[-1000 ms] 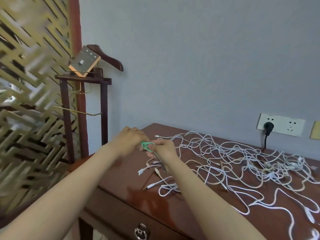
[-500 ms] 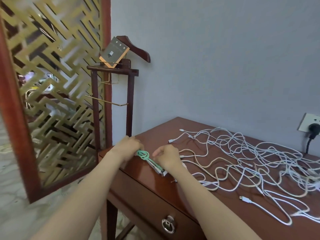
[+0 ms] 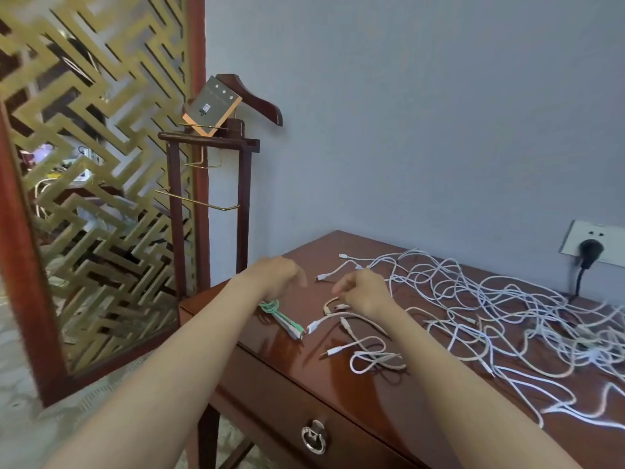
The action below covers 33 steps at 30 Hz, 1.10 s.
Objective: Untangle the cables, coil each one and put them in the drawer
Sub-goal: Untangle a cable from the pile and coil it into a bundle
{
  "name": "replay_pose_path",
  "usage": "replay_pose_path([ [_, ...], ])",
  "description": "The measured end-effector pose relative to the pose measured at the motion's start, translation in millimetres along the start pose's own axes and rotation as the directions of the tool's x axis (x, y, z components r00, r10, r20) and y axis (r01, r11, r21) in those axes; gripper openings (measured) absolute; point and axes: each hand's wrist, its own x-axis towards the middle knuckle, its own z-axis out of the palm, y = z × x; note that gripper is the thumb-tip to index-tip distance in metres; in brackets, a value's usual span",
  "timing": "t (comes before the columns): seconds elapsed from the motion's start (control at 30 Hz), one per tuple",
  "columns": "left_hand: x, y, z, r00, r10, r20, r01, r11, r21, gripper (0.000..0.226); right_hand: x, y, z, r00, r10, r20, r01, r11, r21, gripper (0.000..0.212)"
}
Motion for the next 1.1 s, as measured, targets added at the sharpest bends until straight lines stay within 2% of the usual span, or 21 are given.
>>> replay_pose_path([
  [0.07, 4.9, 18.3, -6.8, 0.999, 0.038, 0.018, -0.036, 0.992, -0.123, 0.043, -4.7, 8.2, -15.1, 1.000, 0.020, 0.020, -0.019, 0.999, -0.031, 0.021],
  [0.2, 13.6, 58.3, -13.0, 0.989, 0.134, 0.057, -0.117, 0.965, -0.235, 0.040, -17.5, 28.0, -36.8, 0.982, 0.111, 0.152, -0.092, 0.988, -0.124, 0.023],
  [0.33, 20.8, 90.8, -6.6, 0.940, 0.190, 0.282, -0.106, 0.952, -0.288, 0.022, -32.5, 43.9, -44.4, 0.951, 0.176, 0.254, -0.133, 0.975, -0.179, 0.017],
  [0.4, 22.9, 101.0, 1.2, 0.905, 0.172, 0.389, -0.073, 0.964, -0.256, 0.018, -39.8, 48.9, -45.4, 0.950, 0.187, 0.249, -0.153, 0.977, -0.152, 0.017],
  [0.47, 23.9, 107.4, 9.4, 0.892, 0.134, 0.431, -0.042, 0.975, -0.217, 0.021, -46.2, 52.9, -45.6, 0.957, 0.190, 0.217, -0.173, 0.981, -0.092, 0.018],
  [0.57, 25.3, 111.8, 20.8, 0.913, 0.077, 0.400, -0.010, 0.986, -0.168, 0.033, -54.5, 56.6, -46.0, 0.961, 0.180, 0.210, -0.177, 0.984, -0.029, 0.020],
  [0.67, 24.4, 114.3, 24.6, 0.920, 0.073, 0.385, -0.018, 0.989, -0.145, 0.024, -56.9, 64.2, -45.6, 0.962, 0.153, 0.228, -0.154, 0.988, -0.012, 0.020],
  [0.73, 24.5, 117.4, 21.4, 0.925, 0.100, 0.366, -0.032, 0.982, -0.186, 0.010, -57.4, 68.1, -45.7, 0.961, 0.142, 0.236, -0.146, 0.989, 0.001, 0.011],
  [0.8, 24.5, 122.6, 13.2, 0.941, 0.136, 0.309, -0.042, 0.955, -0.293, 0.012, -57.0, 71.9, -46.2, 0.967, 0.123, 0.222, -0.130, 0.991, 0.014, 0.022],
  [0.83, 24.5, 125.9, 7.6, 0.951, 0.154, 0.268, -0.046, 0.928, -0.369, 0.014, -56.4, 73.0, -47.8, 0.973, 0.113, 0.201, -0.127, 0.990, 0.058, 0.026],
  [0.9, 25.5, 133.5, -4.8, 0.971, 0.173, 0.165, -0.060, 0.845, -0.532, 0.017, -54.6, 73.1, -55.0, 0.985, 0.115, 0.130, -0.146, 0.955, 0.259, 0.019],
  [1.0, 30.0, 146.3, -21.9, 0.989, 0.144, 0.034, -0.077, 0.698, -0.712, 0.020, -54.6, 72.3, -78.9, 0.989, 0.140, 0.045, -0.142, 0.823, 0.550, 0.013],
  [1.1, 38.1, 163.2, -32.3, 0.996, 0.071, -0.050, -0.079, 0.514, -0.854, 0.020, -63.5, 72.8, -111.2, 0.989, 0.146, -0.018, -0.104, 0.783, 0.614, 0.019],
])
